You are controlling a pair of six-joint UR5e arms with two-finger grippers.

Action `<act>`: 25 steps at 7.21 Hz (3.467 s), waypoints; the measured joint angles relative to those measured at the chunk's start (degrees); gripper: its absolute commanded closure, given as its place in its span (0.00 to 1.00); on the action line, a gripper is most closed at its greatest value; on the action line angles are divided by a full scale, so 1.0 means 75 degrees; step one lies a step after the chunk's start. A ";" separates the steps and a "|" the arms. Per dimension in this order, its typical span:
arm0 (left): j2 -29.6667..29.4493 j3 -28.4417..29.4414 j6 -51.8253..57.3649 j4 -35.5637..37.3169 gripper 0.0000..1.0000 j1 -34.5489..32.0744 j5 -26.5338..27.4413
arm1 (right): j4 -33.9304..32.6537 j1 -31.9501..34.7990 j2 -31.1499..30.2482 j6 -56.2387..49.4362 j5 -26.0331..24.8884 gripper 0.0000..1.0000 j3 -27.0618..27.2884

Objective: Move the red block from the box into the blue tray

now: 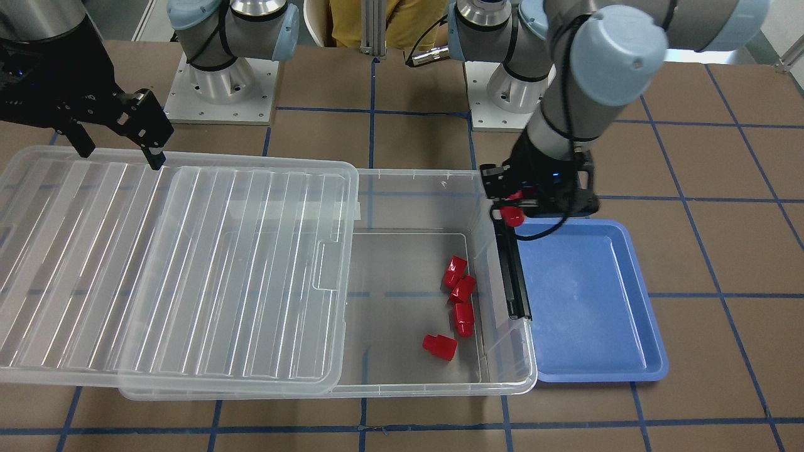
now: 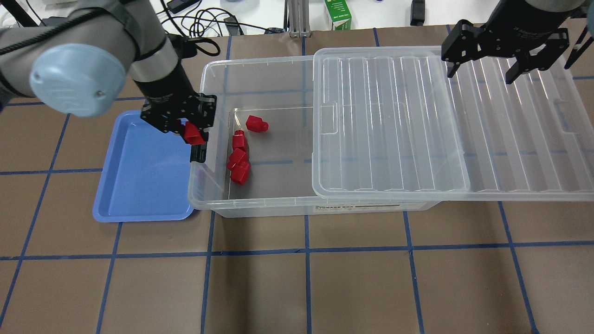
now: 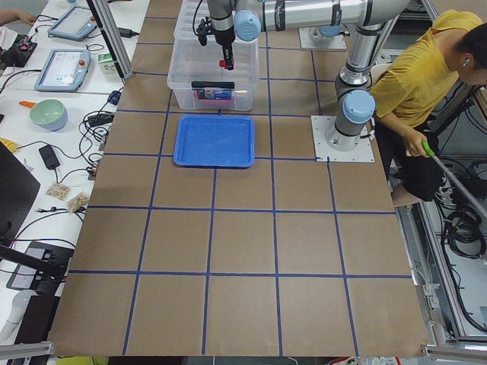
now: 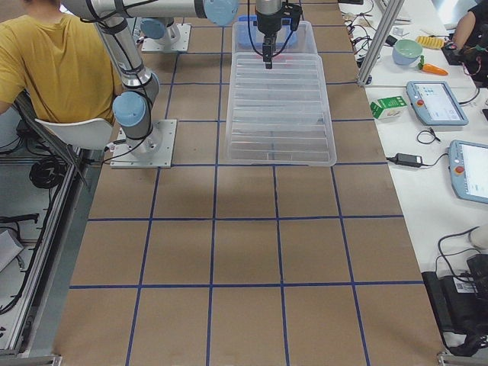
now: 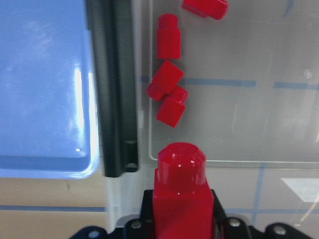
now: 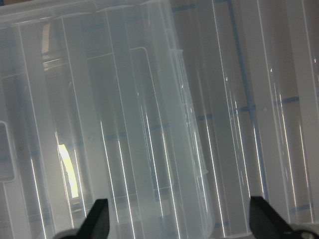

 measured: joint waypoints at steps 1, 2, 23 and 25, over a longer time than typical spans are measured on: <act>-0.0022 0.0038 0.0744 -0.0067 1.00 0.0830 0.0139 | -0.0001 0.0000 0.0000 0.0000 -0.0002 0.00 0.0000; -0.0205 0.0018 0.1568 -0.0023 1.00 0.1595 0.0194 | -0.0001 0.0000 0.0001 0.0000 -0.0002 0.00 0.0000; 0.0332 0.0973 0.0420 0.0051 0.00 -0.0149 0.0396 | -0.0790 -0.4348 0.2377 -0.5442 -0.0167 0.00 -0.1052; 0.0469 0.0980 0.0459 0.0014 0.00 -0.0055 0.0426 | -0.1131 -0.4593 0.3057 -0.5621 -0.0092 0.00 -0.1029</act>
